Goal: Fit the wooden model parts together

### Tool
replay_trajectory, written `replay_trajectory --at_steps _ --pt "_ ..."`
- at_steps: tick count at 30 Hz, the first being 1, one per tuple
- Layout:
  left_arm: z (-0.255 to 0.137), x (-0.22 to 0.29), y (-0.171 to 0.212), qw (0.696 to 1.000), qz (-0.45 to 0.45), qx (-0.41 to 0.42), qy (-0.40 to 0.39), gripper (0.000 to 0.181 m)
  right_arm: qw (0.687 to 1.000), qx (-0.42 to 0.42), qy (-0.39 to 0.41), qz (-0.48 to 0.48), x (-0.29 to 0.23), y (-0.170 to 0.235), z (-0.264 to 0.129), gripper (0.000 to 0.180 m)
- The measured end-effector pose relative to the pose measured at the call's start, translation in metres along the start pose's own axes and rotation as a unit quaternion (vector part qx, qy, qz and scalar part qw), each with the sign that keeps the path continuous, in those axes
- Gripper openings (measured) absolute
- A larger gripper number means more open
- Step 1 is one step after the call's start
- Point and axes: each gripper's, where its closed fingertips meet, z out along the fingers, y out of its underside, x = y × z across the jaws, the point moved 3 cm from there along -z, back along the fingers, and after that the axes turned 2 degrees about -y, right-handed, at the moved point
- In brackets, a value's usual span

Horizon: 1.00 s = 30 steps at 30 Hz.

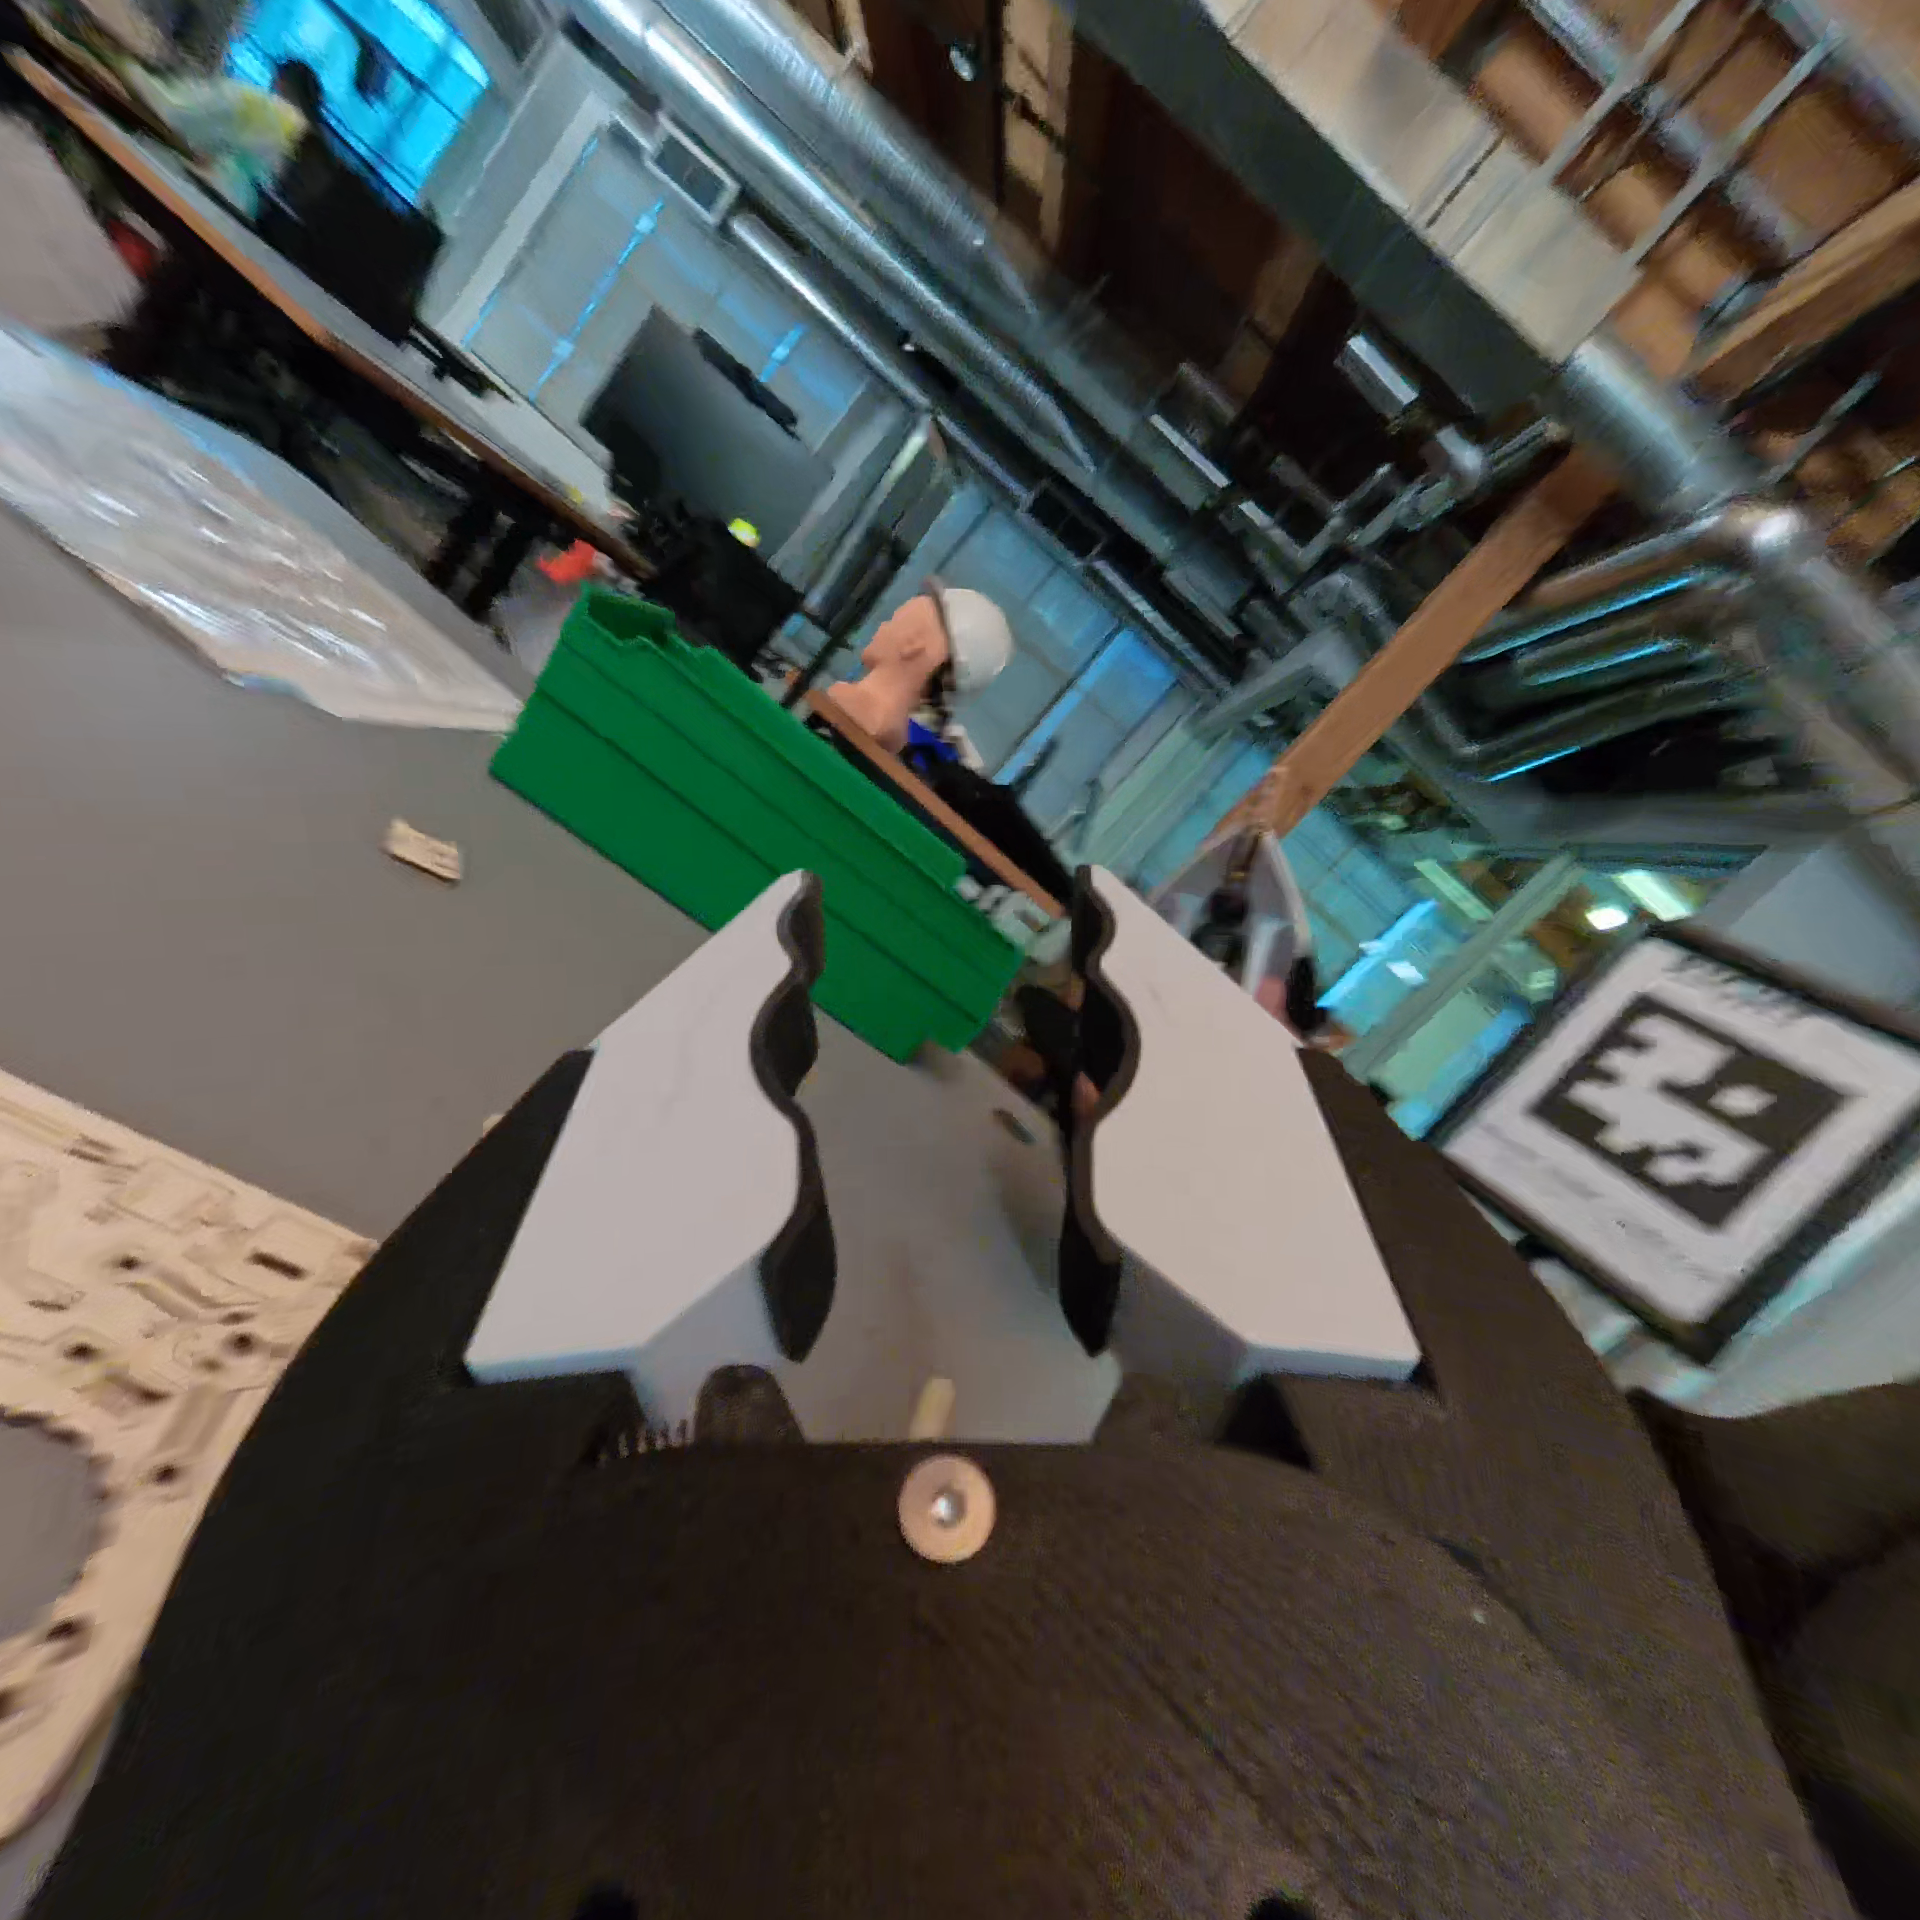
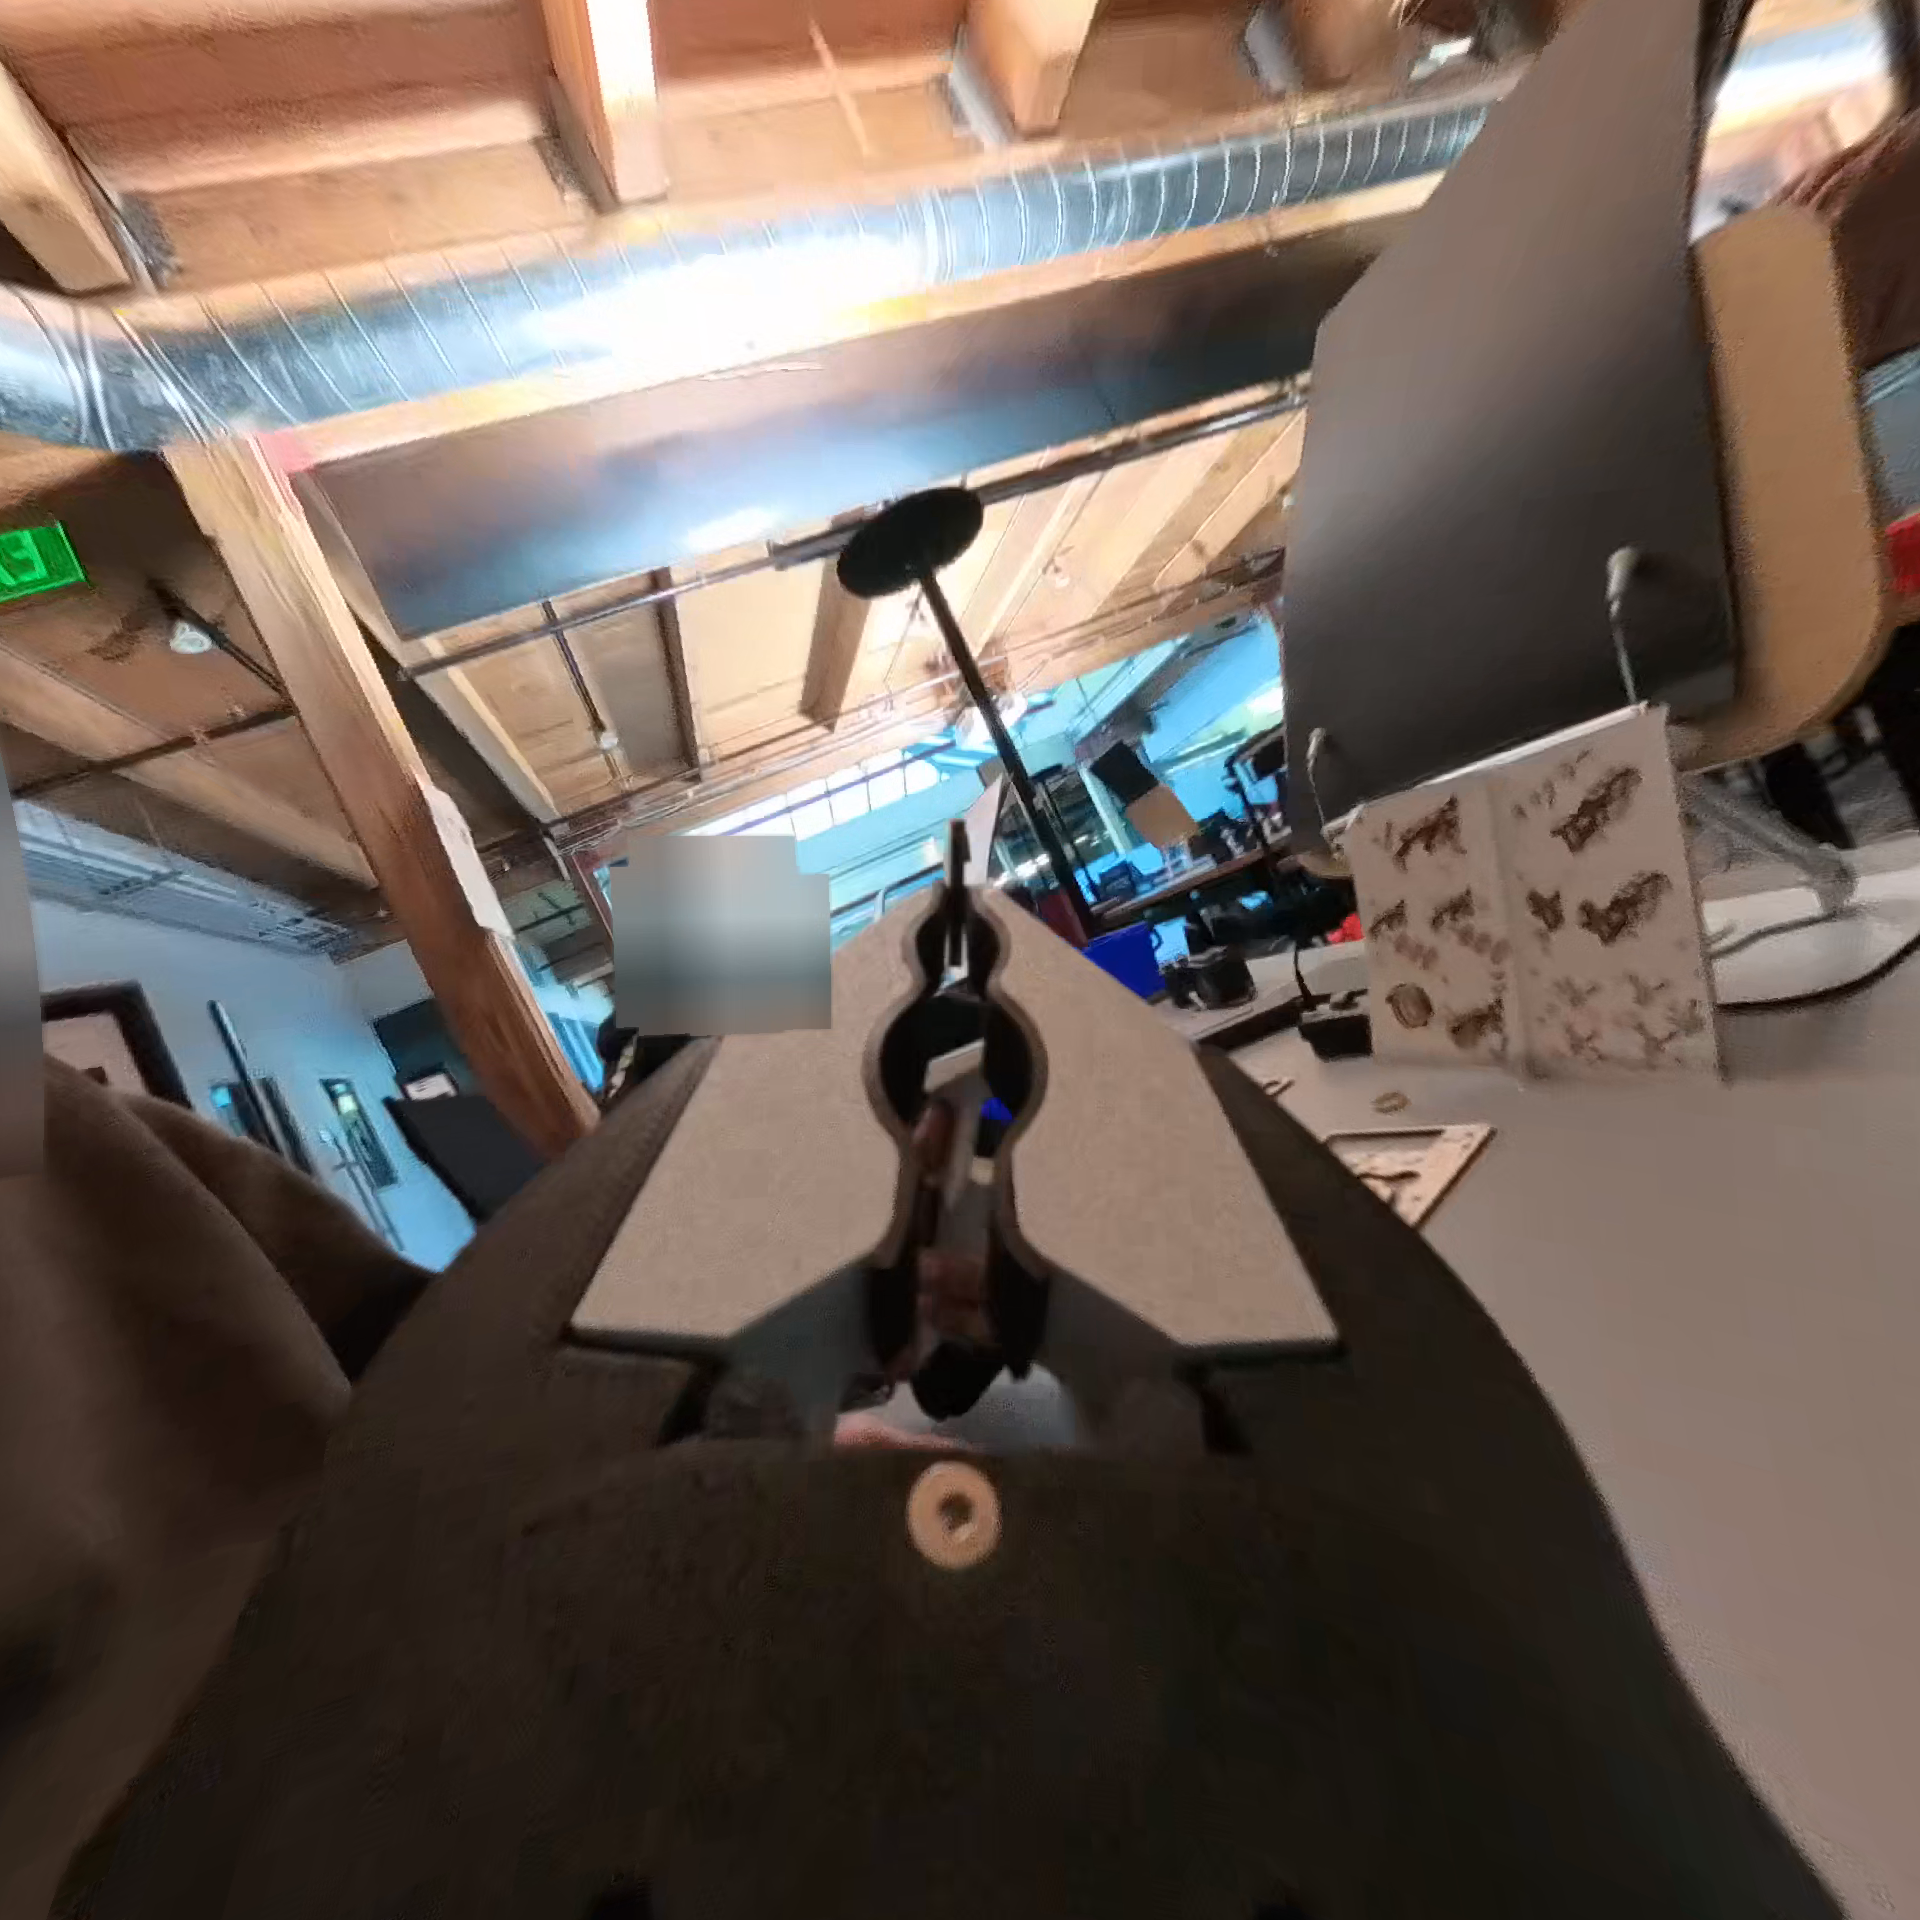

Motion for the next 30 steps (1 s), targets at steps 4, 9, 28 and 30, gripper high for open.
replay_trajectory --at_steps 4,9,28,30 --pt "0.009 -0.012 0.008 0.994 0.088 -0.03 -0.057 0.053 0.995 -0.064 0.036 -0.071 0.002 0.013 -0.006 0.0" --pt "0.015 0.004 0.027 0.995 0.012 -0.094 0.013 0.014 0.991 -0.106 0.051 -0.065 0.008 0.033 0.0 0.0" --pt "-0.033 0.001 0.025 0.993 0.009 -0.09 -0.074 0.0 0.966 -0.257 0.026 0.021 0.033 0.108 0.051 0.0" --pt "-0.037 -0.001 0.025 0.994 -0.005 -0.089 -0.068 0.0 0.965 -0.259 0.022 0.034 0.034 0.111 0.053 0.0"
